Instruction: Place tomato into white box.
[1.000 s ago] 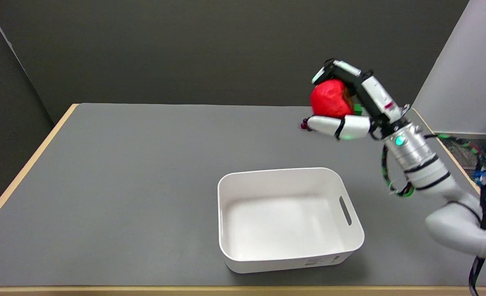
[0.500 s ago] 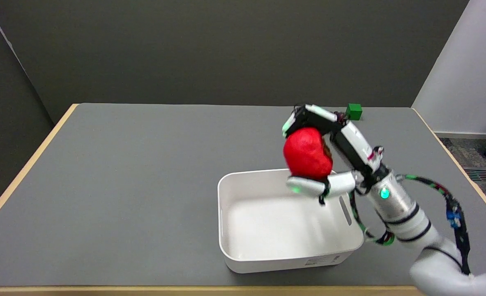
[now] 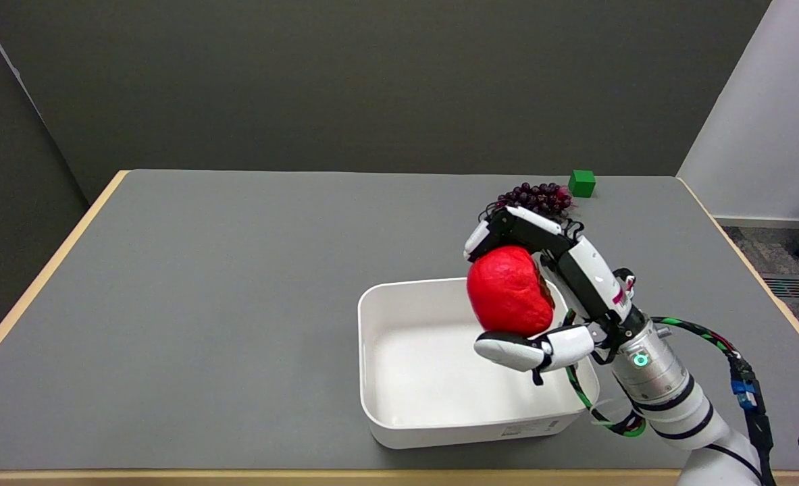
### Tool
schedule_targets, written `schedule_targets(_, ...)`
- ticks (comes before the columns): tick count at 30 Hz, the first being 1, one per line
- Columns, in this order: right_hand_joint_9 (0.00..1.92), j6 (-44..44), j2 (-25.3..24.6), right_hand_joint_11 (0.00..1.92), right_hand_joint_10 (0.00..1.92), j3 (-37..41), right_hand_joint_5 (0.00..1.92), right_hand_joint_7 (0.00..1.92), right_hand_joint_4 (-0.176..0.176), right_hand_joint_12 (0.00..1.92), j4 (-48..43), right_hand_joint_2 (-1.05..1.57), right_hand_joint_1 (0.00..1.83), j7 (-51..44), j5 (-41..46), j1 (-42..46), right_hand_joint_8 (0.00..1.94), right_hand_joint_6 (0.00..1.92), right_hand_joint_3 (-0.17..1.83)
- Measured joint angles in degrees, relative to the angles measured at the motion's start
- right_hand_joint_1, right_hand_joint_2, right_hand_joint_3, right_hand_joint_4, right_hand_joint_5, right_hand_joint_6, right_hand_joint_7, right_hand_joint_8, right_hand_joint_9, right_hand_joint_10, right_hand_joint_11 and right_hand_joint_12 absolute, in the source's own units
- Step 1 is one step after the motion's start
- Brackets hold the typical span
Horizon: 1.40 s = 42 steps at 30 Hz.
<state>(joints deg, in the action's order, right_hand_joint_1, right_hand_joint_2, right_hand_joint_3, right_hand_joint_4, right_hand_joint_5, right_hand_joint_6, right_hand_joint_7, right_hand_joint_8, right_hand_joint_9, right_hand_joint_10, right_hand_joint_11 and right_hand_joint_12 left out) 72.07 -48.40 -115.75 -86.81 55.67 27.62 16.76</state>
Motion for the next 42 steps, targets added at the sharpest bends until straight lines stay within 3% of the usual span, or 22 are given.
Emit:
schedule_targets(11, 0.87, -3.2, 0.9, 1.06, 1.76, 3.2, 0.62, 0.86, 0.097, 1.92, -0.3, 0.65, 1.53, 0.0, 0.3, 0.9, 1.53, 1.42, 1.09)
schedule_targets(15, 0.87, -5.5, 1.1, 1.06, 1.76, 4.7, 0.61, 0.85, 0.083, 1.92, -0.5, 0.66, 1.53, -0.4, 0.4, 1.0, 1.54, 1.41, 1.09)
schedule_targets(24, 0.84, -10.7, 1.1, 0.96, 1.73, 7.9, 0.60, 0.84, 0.080, 1.92, -0.7, 0.70, 1.51, -2.9, 1.0, 1.2, 1.51, 1.39, 0.99)
schedule_targets(26, 0.77, -11.2, 1.1, 0.79, 1.40, 8.3, 0.66, 0.72, -0.158, 1.92, -0.6, 1.14, 1.21, -3.3, 1.3, 1.2, 1.46, 1.45, 0.27)
schedule_targets(28, 0.72, -11.2, 1.0, 0.61, 1.30, 8.8, 0.65, 0.76, 0.128, 1.92, -0.3, 1.14, 0.89, -3.7, 1.5, 1.3, 1.05, 1.52, 0.33)
schedule_targets(29, 0.64, -11.2, 1.0, 0.60, 1.23, 8.9, 0.57, 0.70, 0.147, 1.89, -0.1, 0.96, 0.85, -3.8, 1.6, 1.3, 0.88, 1.31, 0.58)
schedule_targets(30, 0.56, -11.1, 1.0, 0.60, 1.16, 9.1, 0.49, 0.62, 0.135, 1.85, 0.2, 0.76, 0.84, -3.9, 1.7, 1.3, 0.75, 1.08, 0.85)
schedule_targets(31, 0.50, -10.9, 1.0, 0.59, 1.10, 9.2, 0.45, 0.58, 0.129, 1.80, 0.5, 0.70, 0.81, -4.0, 1.8, 1.4, 0.67, 0.97, 0.93)
schedule_targets(35, 0.36, -9.4, 1.0, 0.50, 0.95, 9.6, 0.39, 0.49, 0.117, 1.68, 1.8, 0.67, 0.67, -3.6, 2.1, 1.5, 0.53, 0.80, 0.90)
schedule_targets(42, 0.21, -5.9, 1.0, 0.33, 0.80, 9.9, 0.31, 0.38, 0.103, 1.56, 4.5, 0.66, 0.58, -0.6, 2.3, 1.6, 0.40, 0.58, 0.87)
